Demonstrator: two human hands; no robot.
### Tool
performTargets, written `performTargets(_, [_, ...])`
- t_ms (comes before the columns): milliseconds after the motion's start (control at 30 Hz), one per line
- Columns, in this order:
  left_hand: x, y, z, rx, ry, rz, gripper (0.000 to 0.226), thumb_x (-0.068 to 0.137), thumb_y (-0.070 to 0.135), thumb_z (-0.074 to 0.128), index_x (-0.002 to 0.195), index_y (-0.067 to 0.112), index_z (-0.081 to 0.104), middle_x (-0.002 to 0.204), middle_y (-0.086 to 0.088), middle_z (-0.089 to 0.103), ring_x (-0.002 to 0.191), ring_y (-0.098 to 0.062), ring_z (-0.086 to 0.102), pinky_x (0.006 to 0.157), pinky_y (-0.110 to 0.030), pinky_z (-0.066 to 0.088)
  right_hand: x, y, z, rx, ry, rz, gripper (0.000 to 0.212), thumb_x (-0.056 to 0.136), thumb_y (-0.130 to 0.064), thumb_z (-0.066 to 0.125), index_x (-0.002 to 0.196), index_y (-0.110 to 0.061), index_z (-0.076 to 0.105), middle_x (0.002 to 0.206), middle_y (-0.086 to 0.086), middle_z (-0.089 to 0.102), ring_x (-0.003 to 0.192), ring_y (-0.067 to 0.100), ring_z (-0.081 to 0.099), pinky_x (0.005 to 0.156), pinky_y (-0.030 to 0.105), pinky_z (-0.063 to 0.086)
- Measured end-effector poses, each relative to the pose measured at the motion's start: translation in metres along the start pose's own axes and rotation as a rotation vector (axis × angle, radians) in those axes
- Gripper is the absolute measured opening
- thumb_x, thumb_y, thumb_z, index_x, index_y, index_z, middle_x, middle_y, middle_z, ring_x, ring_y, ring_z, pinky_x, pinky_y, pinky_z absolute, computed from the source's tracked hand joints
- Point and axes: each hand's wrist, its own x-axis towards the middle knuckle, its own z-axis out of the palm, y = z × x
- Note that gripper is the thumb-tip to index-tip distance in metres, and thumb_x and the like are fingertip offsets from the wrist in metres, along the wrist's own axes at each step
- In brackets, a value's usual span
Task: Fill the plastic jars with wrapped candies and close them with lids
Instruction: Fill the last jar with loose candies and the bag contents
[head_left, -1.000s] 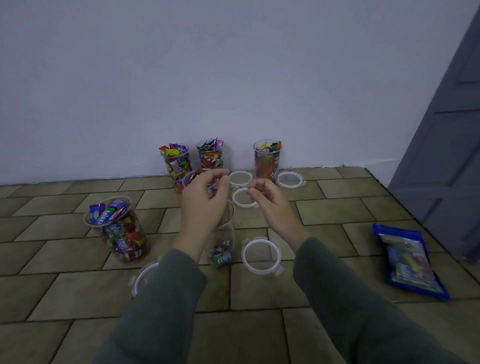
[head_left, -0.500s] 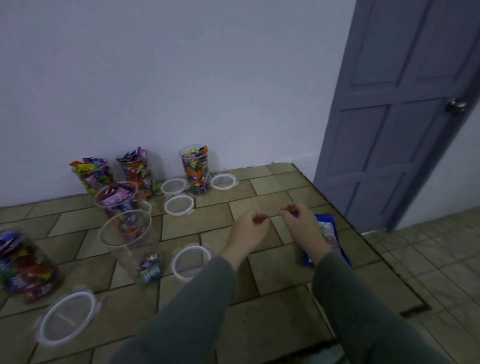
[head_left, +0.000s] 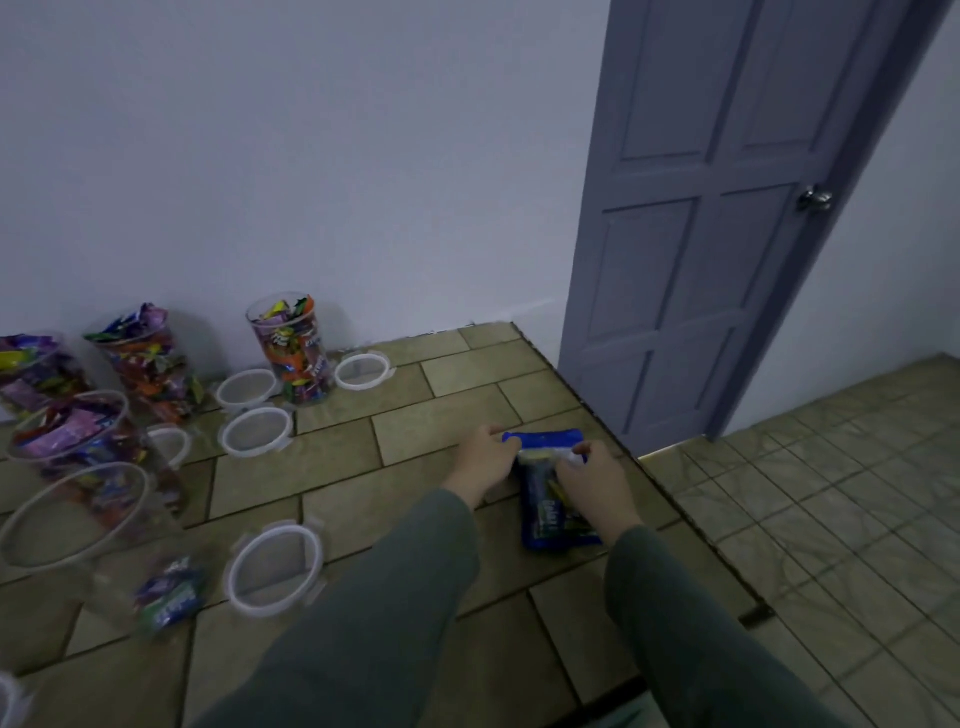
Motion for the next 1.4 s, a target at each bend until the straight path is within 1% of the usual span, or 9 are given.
performTargets(167, [-0.017, 0.004, -0.032, 0.050, 0.058, 0.086, 0.035, 0.097, 0.035, 0.055, 0.120, 0.009, 0.061, 0.094, -0.004, 0.068, 0.053, -0.013, 0.061, 0.048, -0.020, 0.047, -0.001, -0.010, 0.013, 0.085, -0.025, -0.202, 0.015, 0.094, -0.025, 0.055, 0.109, -0.028, 0.055, 0.116, 0.002, 0.057, 0.103, 0.015, 0.055, 0.073, 0.025, 0.043])
performTargets(300, [-0.050, 0.011, -0.088, 0.048, -0.010, 0.142, 0.016, 0.096, 0.025, 0.058, 0.098, 0.014, 0.069, 0.077, 0.001, 0.070, 0.058, -0.013, 0.065, 0.051, -0.022, 0.049, -0.017, -0.029, 0.031, 0.150, -0.128, -0.400, 0.020, 0.094, -0.015, 0.057, 0.105, -0.031, 0.056, 0.110, -0.009, 0.057, 0.101, 0.001, 0.054, 0.076, 0.014, 0.044])
performTargets(433, [-0.083, 0.016, -0.130, 0.026, -0.019, 0.127, 0.012, 0.095, 0.016, 0.058, 0.090, 0.010, 0.068, 0.071, -0.001, 0.068, 0.050, -0.005, 0.062, 0.045, -0.017, 0.041, -0.037, -0.048, 0.061, 0.178, -0.182, -0.483, 0.021, 0.096, -0.014, 0.054, 0.105, -0.032, 0.055, 0.107, -0.019, 0.053, 0.108, 0.005, 0.053, 0.084, 0.022, 0.051])
performTargets(567, [-0.106, -0.002, -0.145, -0.072, 0.096, 0.137, 0.011, 0.094, 0.012, 0.059, 0.090, 0.004, 0.065, 0.069, -0.003, 0.066, 0.047, -0.004, 0.058, 0.046, -0.019, 0.043, -0.064, -0.073, 0.084, 0.219, -0.209, -0.485, 0.004, 0.096, -0.038, 0.052, 0.093, -0.036, 0.054, 0.097, -0.017, 0.058, 0.095, 0.004, 0.058, 0.083, 0.033, 0.054])
performTargets(667, [-0.119, -0.017, -0.149, -0.123, 0.110, 0.132, 0.015, 0.095, 0.012, 0.058, 0.087, 0.002, 0.065, 0.069, -0.004, 0.065, 0.054, -0.010, 0.056, 0.049, -0.022, 0.042, -0.085, -0.090, 0.093, 0.124, -0.194, -0.558, 0.026, 0.091, -0.053, 0.053, 0.087, -0.027, 0.057, 0.091, -0.011, 0.057, 0.083, 0.003, 0.055, 0.071, 0.023, 0.047])
performTargets(800, [-0.130, -0.025, -0.153, -0.202, 0.101, 0.132, 0.018, 0.095, 0.012, 0.059, 0.094, -0.006, 0.063, 0.079, -0.011, 0.065, 0.065, -0.017, 0.054, 0.050, -0.021, 0.040, -0.096, -0.101, 0.103, 0.040, -0.197, -0.545, 0.024, 0.093, -0.041, 0.055, 0.087, -0.019, 0.059, 0.101, -0.002, 0.053, 0.087, 0.010, 0.053, 0.073, 0.023, 0.039])
performTargets(1133, [-0.137, -0.024, -0.144, -0.567, 0.048, -0.018, 0.010, 0.093, 0.013, 0.054, 0.083, 0.014, 0.051, 0.071, -0.003, 0.056, 0.061, -0.015, 0.051, 0.054, -0.026, 0.038, -0.094, -0.104, 0.104, 0.083, -0.299, -0.456, 0.023, 0.094, -0.026, 0.051, 0.100, -0.010, 0.066, 0.113, 0.002, 0.049, 0.097, 0.011, 0.052, 0.089, 0.030, 0.042])
performTargets(1333, [-0.137, -0.028, -0.142, -0.400, 0.169, -0.020, 0.015, 0.098, 0.021, 0.049, 0.086, 0.015, 0.054, 0.078, -0.002, 0.063, 0.072, -0.018, 0.058, 0.059, -0.028, 0.042, -0.091, -0.101, 0.103, 0.020, -0.336, -0.493, 0.027, 0.094, -0.035, 0.055, 0.106, -0.014, 0.067, 0.112, 0.000, 0.049, 0.086, 0.002, 0.047, 0.067, 0.016, 0.034])
performTargets(1400, [-0.135, -0.030, -0.141, -0.333, 0.192, -0.017, 0.015, 0.099, 0.025, 0.048, 0.089, 0.016, 0.056, 0.084, -0.003, 0.063, 0.076, -0.018, 0.059, 0.060, -0.029, 0.044, -0.091, -0.103, 0.105, -0.004, -0.341, -0.499, 0.027, 0.094, -0.037, 0.055, 0.104, -0.015, 0.067, 0.112, -0.001, 0.050, 0.090, 0.006, 0.049, 0.072, 0.020, 0.036])
